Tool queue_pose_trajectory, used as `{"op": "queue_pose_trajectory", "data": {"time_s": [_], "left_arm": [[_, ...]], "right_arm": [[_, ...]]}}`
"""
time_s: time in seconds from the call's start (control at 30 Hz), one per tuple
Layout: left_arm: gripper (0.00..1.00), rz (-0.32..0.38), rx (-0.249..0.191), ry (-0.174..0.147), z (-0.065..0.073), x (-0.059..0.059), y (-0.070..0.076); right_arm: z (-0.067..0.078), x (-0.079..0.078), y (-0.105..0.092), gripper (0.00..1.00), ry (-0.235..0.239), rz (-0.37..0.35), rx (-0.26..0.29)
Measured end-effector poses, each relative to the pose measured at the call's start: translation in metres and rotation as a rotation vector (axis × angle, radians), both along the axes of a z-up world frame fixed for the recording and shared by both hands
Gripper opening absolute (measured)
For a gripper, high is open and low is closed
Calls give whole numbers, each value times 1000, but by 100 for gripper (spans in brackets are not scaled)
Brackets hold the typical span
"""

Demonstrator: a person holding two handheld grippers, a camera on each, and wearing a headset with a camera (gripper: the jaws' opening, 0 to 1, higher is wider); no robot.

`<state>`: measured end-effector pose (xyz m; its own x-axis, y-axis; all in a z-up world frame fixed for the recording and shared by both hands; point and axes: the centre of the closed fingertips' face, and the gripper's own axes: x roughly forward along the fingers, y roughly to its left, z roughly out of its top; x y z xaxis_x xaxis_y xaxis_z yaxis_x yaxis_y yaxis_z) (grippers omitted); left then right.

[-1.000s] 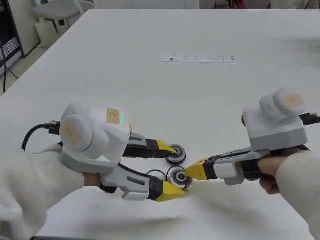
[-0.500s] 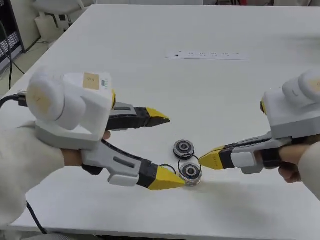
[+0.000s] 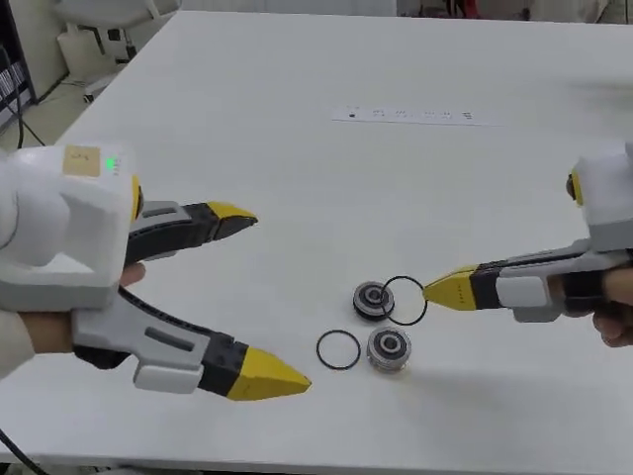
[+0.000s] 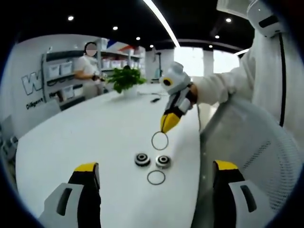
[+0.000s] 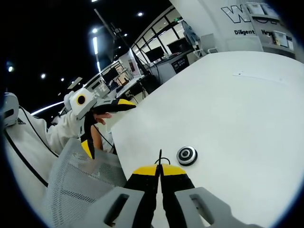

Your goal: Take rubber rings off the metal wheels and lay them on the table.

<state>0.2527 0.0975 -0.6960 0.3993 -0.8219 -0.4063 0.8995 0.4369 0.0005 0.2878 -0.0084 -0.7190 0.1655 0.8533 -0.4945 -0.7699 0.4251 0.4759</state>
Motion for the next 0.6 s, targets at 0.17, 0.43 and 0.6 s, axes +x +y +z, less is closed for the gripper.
{"op": "queue_pose_trajectory", "data": {"time_s": [0.17,0.43,0.6], "left_arm": [[100,21,-7,13,-3,-5,13],[100,67,-42,12,-2,-6,30],[100,78,-44,13,-4,-7,40]], "right_arm": [[12,2,2,0,-11,-16,13],[29,13,14,0,-47,-30,30],[38,15,25,0,-63,-24,44]]}}
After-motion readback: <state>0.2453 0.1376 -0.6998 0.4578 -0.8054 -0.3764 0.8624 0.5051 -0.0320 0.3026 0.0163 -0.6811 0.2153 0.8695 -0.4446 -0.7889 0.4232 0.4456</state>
